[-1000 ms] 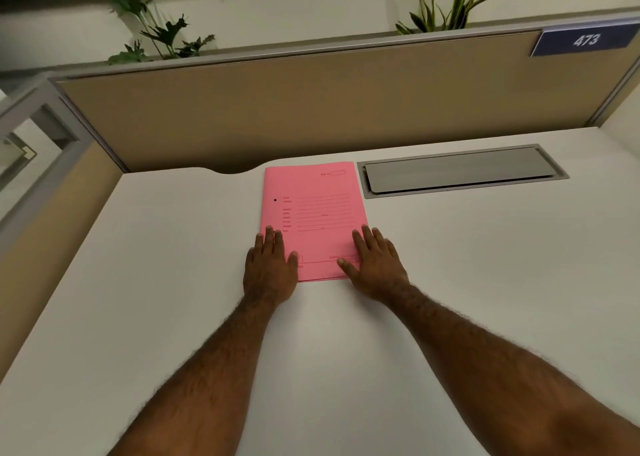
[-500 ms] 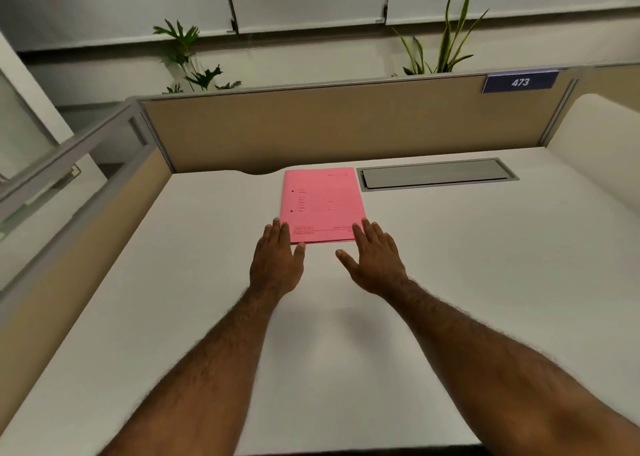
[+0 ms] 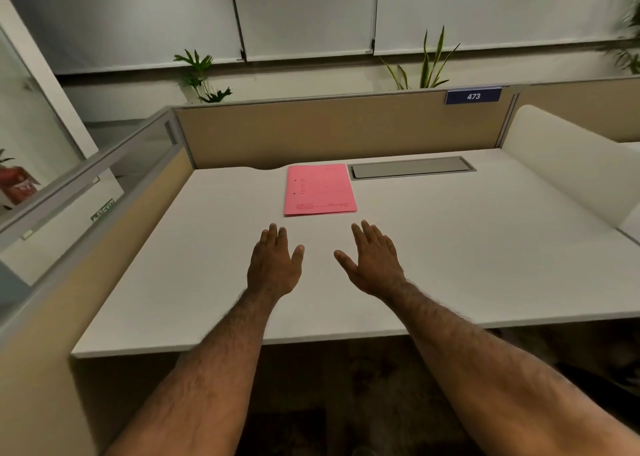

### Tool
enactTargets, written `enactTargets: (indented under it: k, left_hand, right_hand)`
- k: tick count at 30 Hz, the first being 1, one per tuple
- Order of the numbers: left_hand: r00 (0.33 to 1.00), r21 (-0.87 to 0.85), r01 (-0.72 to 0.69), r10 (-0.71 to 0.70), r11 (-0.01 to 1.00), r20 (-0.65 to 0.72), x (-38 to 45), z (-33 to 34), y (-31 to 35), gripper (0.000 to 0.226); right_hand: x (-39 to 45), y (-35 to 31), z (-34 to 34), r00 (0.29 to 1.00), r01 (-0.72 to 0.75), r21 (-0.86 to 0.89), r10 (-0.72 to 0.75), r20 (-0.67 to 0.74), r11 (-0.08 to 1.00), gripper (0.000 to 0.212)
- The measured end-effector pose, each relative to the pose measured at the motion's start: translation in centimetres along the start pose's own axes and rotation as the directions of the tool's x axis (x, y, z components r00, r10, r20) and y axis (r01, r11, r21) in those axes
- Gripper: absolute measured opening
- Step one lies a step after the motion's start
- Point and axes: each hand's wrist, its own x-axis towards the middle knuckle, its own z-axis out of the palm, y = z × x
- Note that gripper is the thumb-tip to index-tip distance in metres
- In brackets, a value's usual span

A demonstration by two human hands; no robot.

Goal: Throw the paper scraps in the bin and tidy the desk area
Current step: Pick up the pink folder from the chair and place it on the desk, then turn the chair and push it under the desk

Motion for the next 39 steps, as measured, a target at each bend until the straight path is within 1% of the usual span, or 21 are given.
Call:
enactTargets:
  k: [4, 8, 13, 19, 23, 28, 33, 39]
  left_hand:
    - [1.000, 0.016, 0.009, -0.009, 1.000, 0.009, -3.8, -0.8, 0.8, 0.070]
    - [0.999, 0.000, 0.032, -0.032, 0.999, 0.005, -7.5, -1.5, 2.0, 0.066]
    - [0.997, -0.007, 0.076, -0.076, 0.997, -0.014, -12.6, -1.7, 4.0, 0.065]
    - [0.986, -0.025, 0.167, -0.167, 0.986, -0.009, -20.3, -0.4, 7.6, 0.067]
    - [0.983, -0.007, 0.181, -0.181, 0.983, -0.026, -26.6, 1.0, 10.3, 0.066]
    - [0.978, 0.015, 0.207, -0.207, 0.978, -0.034, -33.0, 1.5, 13.1, 0.066]
    - [0.980, 0.045, 0.196, -0.193, 0.980, -0.055, -37.4, 0.5, 15.7, 0.066]
    - [0.993, 0.062, 0.099, -0.094, 0.993, -0.077, -42.1, -1.1, 20.8, 0.066]
  right_hand:
    - [-3.7, -0.3, -1.5, 1.000, 0.006, -0.001, -0.006, -0.007, 1.000, 0.078]
    - [-7.1, -0.2, -2.6, 1.000, 0.008, 0.024, -0.008, 0.008, 1.000, 0.077]
    - [-11.5, 0.5, -4.1, 0.999, 0.045, 0.038, -0.046, 0.019, 0.998, 0.076]
    - [-18.6, 3.5, -5.7, 0.992, 0.100, 0.059, -0.104, 0.074, 0.993, 0.075]
    - [-24.6, 5.6, -6.0, 0.986, 0.151, 0.074, -0.155, 0.060, 0.986, 0.073]
    - [-30.7, 7.0, -6.8, 0.976, 0.176, 0.112, -0.188, 0.106, 0.978, 0.072]
    - [-34.9, 8.5, -9.2, 0.979, 0.179, 0.093, -0.187, 0.086, 0.979, 0.071]
    - [-40.8, 12.2, -13.1, 0.990, 0.144, 0.075, -0.144, -0.014, 0.987, 0.070]
